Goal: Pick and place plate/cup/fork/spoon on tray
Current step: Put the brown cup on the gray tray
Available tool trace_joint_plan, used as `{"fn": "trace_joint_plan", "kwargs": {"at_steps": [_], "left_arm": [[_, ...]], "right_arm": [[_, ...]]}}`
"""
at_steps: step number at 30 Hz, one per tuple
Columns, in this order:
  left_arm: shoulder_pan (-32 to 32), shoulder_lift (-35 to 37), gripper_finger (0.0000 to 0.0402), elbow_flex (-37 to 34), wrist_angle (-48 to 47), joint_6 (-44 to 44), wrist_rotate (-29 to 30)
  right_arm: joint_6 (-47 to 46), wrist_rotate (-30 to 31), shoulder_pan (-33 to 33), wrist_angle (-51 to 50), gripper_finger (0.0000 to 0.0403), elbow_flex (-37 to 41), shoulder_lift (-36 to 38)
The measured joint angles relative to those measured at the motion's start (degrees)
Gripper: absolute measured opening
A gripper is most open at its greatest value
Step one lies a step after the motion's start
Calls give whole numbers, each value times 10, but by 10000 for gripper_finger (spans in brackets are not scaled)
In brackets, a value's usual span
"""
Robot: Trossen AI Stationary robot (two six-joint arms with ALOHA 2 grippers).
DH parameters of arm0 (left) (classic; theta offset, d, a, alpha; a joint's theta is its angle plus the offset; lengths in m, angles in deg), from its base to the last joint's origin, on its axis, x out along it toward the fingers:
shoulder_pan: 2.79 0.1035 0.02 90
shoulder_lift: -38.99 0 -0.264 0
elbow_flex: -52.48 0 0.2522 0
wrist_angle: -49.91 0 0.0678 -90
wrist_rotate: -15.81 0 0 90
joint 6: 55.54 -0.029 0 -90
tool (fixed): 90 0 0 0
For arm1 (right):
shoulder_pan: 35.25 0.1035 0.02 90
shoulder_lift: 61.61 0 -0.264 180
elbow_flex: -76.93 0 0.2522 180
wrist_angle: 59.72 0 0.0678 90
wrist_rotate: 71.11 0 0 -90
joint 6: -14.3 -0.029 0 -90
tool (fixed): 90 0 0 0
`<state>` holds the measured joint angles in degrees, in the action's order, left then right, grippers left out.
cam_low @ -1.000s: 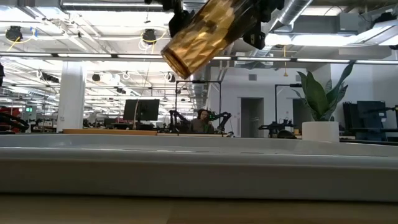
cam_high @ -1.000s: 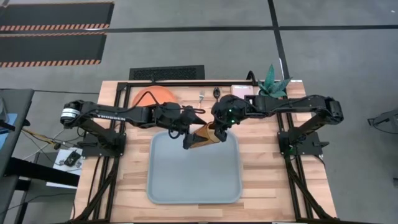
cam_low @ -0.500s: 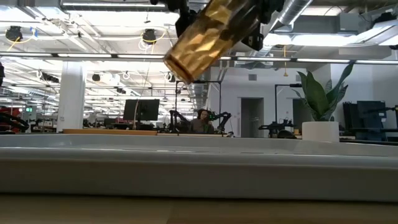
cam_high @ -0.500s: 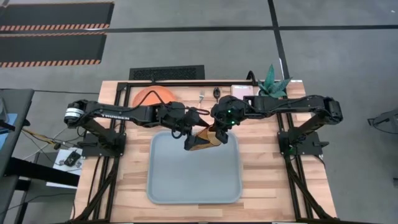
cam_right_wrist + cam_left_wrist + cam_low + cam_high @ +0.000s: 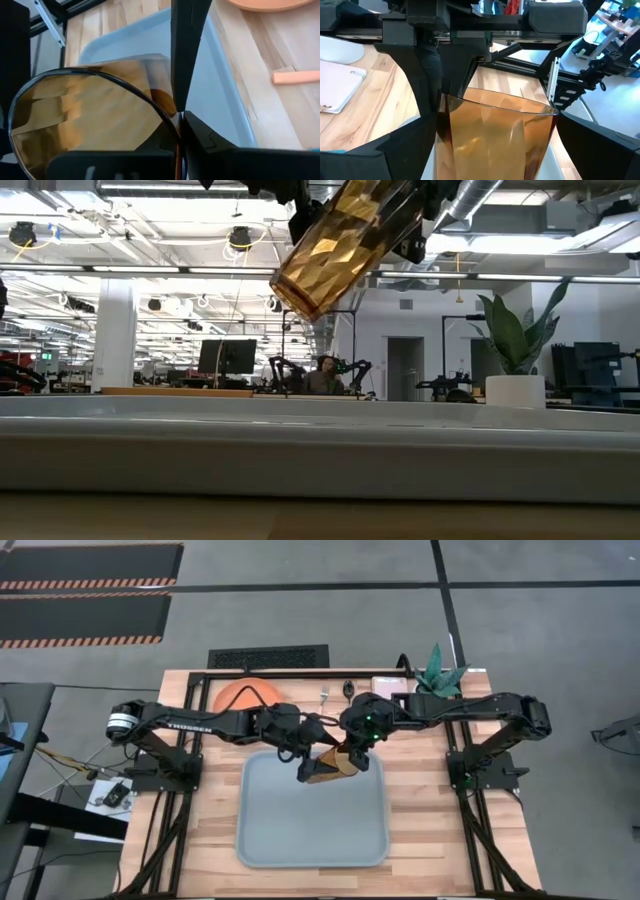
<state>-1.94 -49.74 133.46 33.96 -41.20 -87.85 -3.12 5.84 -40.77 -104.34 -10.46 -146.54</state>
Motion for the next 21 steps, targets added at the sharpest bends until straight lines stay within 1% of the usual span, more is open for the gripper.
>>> {"fn": "trace_joint_plan", "kwargs": {"at_steps": [4,11,16,19,21], "left_arm": [[-2,1,388,0,-3,9,-3],[-3,0,388,1,-10,10,-6],[-3,-5,394,41,-92,10,0],[-5,-5,394,69,-129,10,28],[-5,-6,394,88,-154,4,34]], "right_arm": [[6,-21,-7,15,27,0,0],[10,-23,-9,15,30,0,0],[22,-20,-10,24,29,0,0],[28,-19,-14,30,27,-1,0],[32,-18,-17,34,29,-1,1]]}}
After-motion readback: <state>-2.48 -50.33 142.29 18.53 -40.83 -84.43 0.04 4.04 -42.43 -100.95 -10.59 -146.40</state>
